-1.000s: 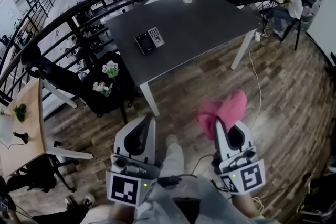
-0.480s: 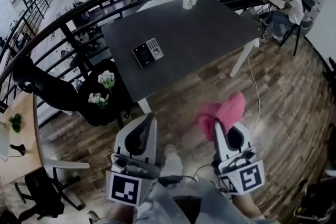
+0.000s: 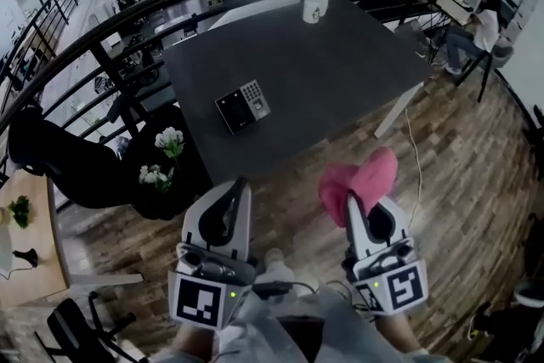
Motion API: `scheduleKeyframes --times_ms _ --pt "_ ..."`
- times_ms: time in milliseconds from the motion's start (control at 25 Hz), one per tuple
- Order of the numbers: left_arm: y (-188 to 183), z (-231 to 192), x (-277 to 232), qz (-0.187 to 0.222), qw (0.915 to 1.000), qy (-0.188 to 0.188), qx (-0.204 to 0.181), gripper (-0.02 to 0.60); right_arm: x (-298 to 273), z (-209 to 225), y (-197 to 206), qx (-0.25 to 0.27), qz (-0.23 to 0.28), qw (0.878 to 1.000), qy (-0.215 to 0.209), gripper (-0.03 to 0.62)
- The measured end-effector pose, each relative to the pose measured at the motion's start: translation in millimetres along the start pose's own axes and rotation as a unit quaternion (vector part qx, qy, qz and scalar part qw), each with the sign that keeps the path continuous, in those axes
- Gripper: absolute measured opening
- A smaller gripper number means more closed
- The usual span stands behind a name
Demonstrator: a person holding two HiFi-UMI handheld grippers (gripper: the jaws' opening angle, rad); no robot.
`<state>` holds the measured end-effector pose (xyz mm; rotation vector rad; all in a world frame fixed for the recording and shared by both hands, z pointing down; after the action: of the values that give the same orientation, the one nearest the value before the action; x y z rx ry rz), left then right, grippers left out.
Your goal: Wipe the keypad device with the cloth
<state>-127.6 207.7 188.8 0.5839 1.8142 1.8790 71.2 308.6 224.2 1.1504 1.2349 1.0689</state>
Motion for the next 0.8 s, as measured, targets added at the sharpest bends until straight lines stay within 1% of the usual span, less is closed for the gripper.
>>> scheduleKeyframes --times_ms 80,240,440,640,800 --pt "0 -13 -11 0.0 1.0 -0.004 -0.003 0.008 -19 4 -2 0.002 -0.001 1.0 -0.006 0.055" --pt "2 -39 -26 -0.001 0.9998 -0.018 -0.002 0.008 -53 12 -4 -0.013 0.0 1.0 -0.01 0.055" --pt "8 -63 -37 0.0 0.9994 -0.033 -0.007 0.008 -86 14 -11 0.012 0.005 1.0 -0.02 0.055" --pt "18 -82 -44 -0.005 0.9988 -0.049 -0.006 0.008 -114 10 -8 0.014 0.003 0.999 -0.032 0.055" --pt "23 -89 -48 -0.011 0.9984 -0.056 -0.003 0.008 -127 7 -3 0.01 -0.006 0.999 -0.044 0.055"
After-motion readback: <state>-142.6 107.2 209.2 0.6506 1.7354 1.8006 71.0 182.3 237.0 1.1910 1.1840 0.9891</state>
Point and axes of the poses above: the fingertips, and each gripper's own axes: x backward along the fingers, z to its right, y out of its underside, the point moved 7 cm from there along x, backward along the fingers, and after that the axes turned 13 degrees about -z, right-handed, at the moved point
